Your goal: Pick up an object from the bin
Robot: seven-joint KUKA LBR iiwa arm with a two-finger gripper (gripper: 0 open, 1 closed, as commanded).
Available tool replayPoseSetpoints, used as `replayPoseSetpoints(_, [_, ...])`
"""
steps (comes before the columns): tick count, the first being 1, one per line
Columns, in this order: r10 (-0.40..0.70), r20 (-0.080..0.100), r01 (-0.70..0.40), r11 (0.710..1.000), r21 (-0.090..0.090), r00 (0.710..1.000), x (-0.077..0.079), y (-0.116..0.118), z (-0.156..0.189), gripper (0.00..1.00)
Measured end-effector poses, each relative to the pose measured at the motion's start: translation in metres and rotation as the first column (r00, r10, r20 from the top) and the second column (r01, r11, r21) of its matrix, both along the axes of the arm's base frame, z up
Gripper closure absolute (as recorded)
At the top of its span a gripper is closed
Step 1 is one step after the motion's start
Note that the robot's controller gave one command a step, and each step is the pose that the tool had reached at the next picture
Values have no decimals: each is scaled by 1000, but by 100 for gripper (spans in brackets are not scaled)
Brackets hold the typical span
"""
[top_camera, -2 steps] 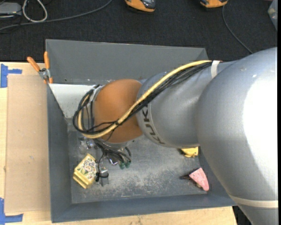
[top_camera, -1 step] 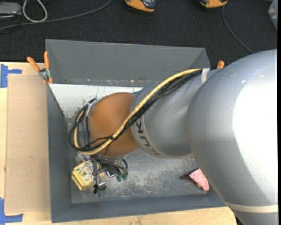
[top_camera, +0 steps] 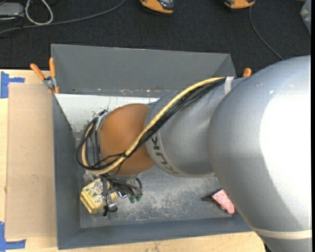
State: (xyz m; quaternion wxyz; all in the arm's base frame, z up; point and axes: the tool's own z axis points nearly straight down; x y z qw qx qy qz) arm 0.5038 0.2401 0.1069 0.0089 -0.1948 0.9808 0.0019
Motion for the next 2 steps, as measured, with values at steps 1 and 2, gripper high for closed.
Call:
replayPoseSetpoints(1, [-29,-13,29,1000,-6,999,-1,-9,15,0])
replayPoseSetpoints(2, [-88,-7,88,996,1,996,42,-13,-32,100])
